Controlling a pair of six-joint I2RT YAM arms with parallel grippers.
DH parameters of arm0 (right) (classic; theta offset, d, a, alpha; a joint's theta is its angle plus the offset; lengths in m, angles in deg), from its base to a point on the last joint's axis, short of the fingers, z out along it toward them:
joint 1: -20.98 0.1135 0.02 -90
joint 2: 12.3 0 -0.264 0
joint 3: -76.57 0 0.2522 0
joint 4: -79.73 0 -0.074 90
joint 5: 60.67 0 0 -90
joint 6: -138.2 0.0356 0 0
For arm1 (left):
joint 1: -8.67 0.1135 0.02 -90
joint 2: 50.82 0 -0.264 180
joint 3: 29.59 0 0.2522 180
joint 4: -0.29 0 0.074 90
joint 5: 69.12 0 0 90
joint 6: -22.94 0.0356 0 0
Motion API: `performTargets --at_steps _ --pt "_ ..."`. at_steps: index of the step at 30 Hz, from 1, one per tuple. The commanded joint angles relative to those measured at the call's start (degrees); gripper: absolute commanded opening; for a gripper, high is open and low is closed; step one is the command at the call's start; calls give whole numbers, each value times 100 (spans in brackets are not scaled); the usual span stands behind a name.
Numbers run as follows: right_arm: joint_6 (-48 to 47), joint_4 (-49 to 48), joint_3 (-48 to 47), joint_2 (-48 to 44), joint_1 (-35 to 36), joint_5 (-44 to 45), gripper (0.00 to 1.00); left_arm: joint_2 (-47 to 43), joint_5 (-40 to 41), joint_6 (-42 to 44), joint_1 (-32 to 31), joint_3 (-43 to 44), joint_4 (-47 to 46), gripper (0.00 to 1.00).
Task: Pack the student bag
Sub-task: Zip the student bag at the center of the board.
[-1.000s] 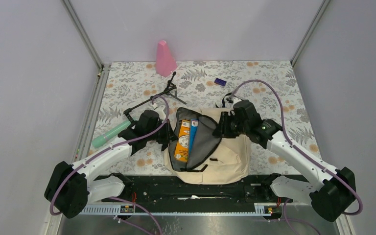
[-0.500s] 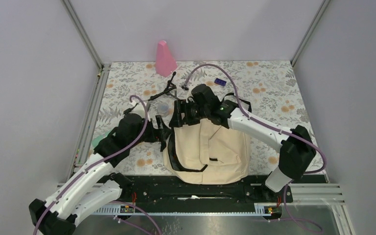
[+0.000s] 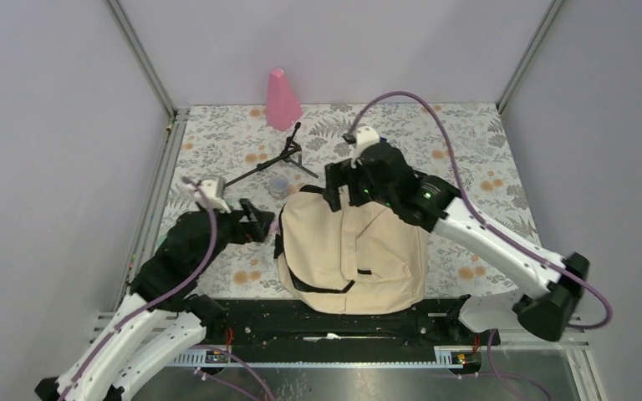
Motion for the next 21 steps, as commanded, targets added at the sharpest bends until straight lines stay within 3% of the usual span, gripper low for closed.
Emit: performTargets --at_steps 1,9,13,21 --pt "-101 410 765 -769 -152 861 100 789 -781 177 -604 -71 -786 88" --pt "837 718 2744 -2325 -1169 1081 100 1591 590 -163 -3154 -93 -1880 88" --pt "1132 854 3277 -3107 -1205 1600 100 2370 1005 -77 -4396 -33 -2315 88" --pt "1751 1347 3819 -4353 -1203 1770 100 3920 1945 -558 -5383 198 -2262 76"
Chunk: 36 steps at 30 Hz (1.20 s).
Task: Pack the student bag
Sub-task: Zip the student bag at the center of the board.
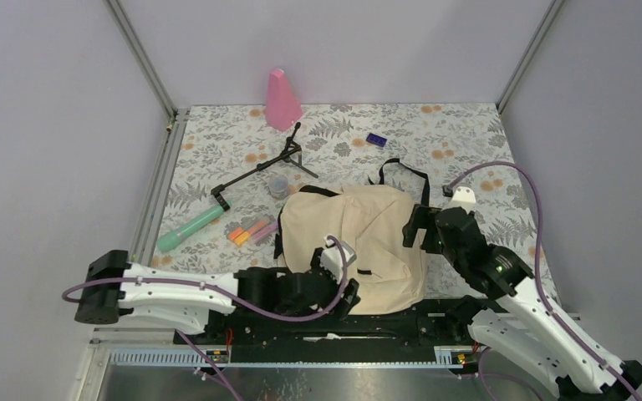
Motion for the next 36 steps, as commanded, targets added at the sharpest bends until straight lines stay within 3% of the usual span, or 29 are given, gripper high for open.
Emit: performTargets --at_steps 1,8,12,23,36 --pt "525 316 272 -469 -23 240 100 516 1010 -306 -333 263 -278 75" --pt "763 258 512 -712 -24 26 100 1114 1244 2 -349 248 -808 60" --pt "783 195 459 -555 -23 -23 99 1470 1390 -11 -350 460 -537 49" --pt "793 65 553 -607 -22 -71 99 2301 1807 -255 -350 1007 119 39" --pt "1329 987 965 -687 -22 -832 99 2422 2551 -930 -385 1200 1227 2"
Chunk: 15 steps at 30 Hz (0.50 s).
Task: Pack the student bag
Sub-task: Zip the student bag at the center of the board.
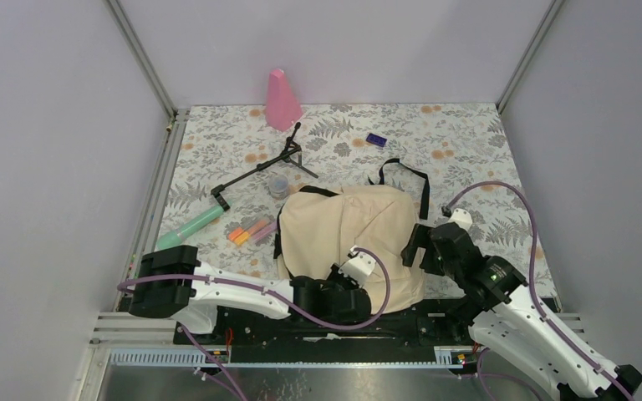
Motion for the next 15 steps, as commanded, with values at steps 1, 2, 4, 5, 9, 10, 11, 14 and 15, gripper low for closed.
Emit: performTargets --at_steps 1,2,4,5,9,10,11,14,15 --pt "407 470 230 -137 -29 -366 98 -136 556 -279 17 130 312 0" --pt "437 456 300 -180 -24 -459 98 -199 516 -280 17 98 246 0" --pt "438 284 459 -217 -18 -730 95 -342 461 -257 17 12 71 0" --pt "445 178 527 -194 -25 -827 93 -412 465 -286 17 -35 8 0" --pt "550 -113 722 39 -19 -847 60 -813 690 -472 22 -283 -259 0" --pt "555 -106 703 91 -18 -791 50 -955 792 -510 18 -350 -311 0" --pt "552 -85 666 121 -21 -704 40 -1053 915 -512 18 -415 -394 0" --pt "538 -4 530 67 -22 -283 13 -1260 1386 -377 18 -579 -643 0" --pt "527 -1 479 10 -23 -146 7 -1303 1600 -368 18 -605 -652 0"
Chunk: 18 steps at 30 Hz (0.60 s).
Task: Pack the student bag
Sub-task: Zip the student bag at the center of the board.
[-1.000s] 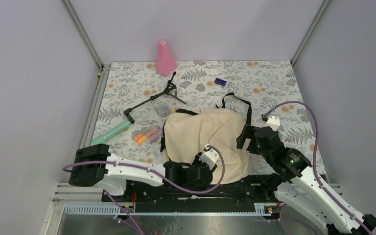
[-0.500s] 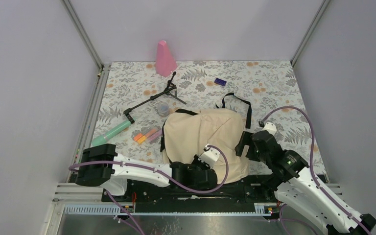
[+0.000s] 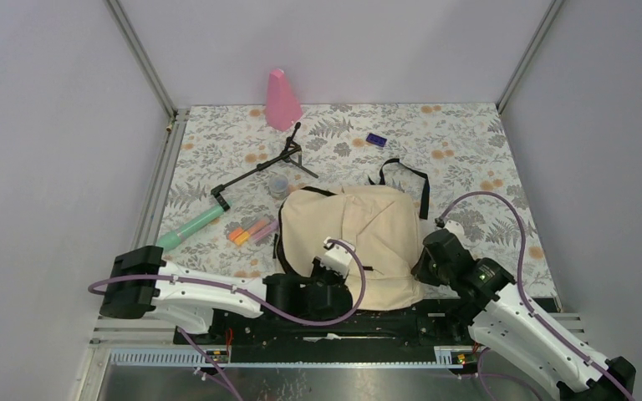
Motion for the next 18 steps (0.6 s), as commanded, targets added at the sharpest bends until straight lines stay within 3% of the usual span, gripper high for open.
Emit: performTargets --at_steps 1,7,18 --pt "36 -53 -279 -161 -26 651 3 -380 1331 29 24 -151 -518 0" --pt "-72 -51 -445 -552 -20 1247 0 -686 2100 -90 114 -264 -349 0" --pt "25 108 -192 -665 -30 1695 0 -1723 1768 -981 536 -1115 -6 0"
